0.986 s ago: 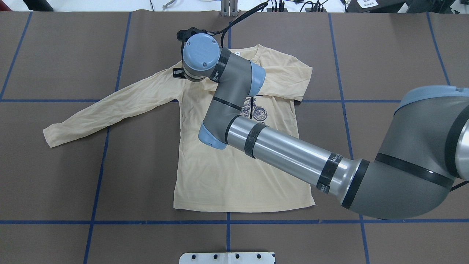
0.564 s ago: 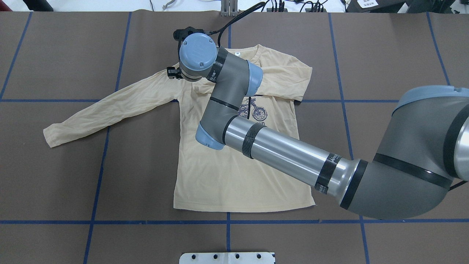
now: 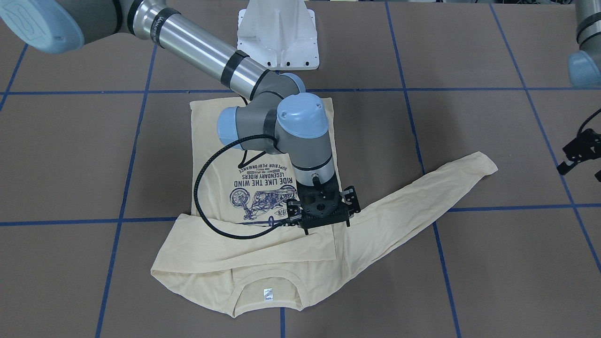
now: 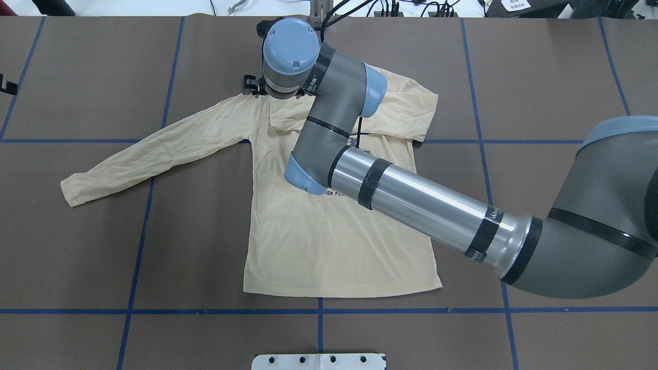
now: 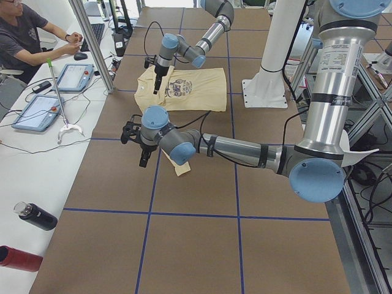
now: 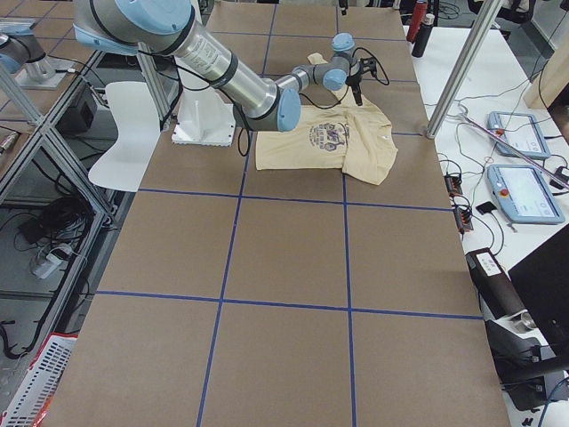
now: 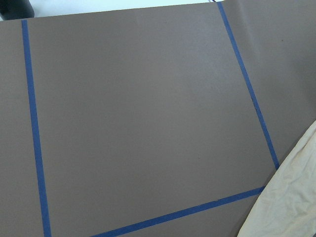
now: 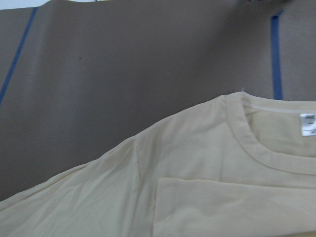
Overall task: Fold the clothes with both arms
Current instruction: 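Raise the right gripper away while the left gripper grasps the other sleeve cuff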
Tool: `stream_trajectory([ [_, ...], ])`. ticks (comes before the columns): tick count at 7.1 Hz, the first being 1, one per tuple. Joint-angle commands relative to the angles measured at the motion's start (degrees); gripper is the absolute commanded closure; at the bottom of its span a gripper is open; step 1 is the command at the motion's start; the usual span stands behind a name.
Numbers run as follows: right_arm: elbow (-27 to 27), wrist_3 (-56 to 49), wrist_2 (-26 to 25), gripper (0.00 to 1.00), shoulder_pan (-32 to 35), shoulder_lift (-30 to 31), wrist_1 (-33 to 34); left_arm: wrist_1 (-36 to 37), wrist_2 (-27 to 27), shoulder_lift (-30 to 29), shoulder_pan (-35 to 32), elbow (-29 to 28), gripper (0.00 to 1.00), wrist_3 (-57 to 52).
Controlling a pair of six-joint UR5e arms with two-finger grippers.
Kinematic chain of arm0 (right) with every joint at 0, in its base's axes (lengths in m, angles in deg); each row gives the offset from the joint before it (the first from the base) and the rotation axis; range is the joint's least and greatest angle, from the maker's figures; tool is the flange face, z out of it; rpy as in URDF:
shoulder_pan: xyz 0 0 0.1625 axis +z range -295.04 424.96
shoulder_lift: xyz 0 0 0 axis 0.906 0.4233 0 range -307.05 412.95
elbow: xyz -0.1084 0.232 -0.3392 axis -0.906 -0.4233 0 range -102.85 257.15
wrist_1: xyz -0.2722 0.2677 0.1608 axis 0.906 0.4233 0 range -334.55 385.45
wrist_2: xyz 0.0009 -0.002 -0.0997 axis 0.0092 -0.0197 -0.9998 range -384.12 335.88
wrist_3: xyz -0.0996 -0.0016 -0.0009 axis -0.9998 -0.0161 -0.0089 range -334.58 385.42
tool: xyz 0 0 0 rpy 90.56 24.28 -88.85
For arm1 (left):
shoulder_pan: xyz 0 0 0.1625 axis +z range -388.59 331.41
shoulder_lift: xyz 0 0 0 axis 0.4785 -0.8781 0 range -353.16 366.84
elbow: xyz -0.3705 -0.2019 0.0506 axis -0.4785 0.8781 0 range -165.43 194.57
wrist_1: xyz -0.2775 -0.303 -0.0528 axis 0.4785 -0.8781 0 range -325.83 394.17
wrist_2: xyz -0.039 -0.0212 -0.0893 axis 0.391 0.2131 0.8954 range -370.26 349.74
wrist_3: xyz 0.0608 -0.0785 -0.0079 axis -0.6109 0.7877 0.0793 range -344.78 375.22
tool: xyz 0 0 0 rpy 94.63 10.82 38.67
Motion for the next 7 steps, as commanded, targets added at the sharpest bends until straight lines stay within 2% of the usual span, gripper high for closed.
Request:
stream_trajectory([
  [1,13.85,-1.09,11.00,0.00,5.88,7.80,11.42,-9.65,-10.56,5.18,11.84,2.11,0.01,16.35],
  [2,18.95,-2.83,14.27,0.00,8.26,11.40,16.42,-13.36,-16.18,6.68,18.52,2.03,0.01,24.18],
  [4,31.51,-11.69,17.98,0.00,12.57,18.18,30.99,-14.27,-23.68,7.40,27.25,-0.24,0.01,30.48],
  [5,33.39,-13.38,20.87,0.00,14.59,18.81,35.76,-14.27,-24.23,7.40,27.90,-1.65,0.01,30.07],
  [7,33.68,-13.49,21.51,0.00,14.97,19.00,36.07,-14.19,-24.50,8.28,27.99,-2.98,0.01,28.93],
])
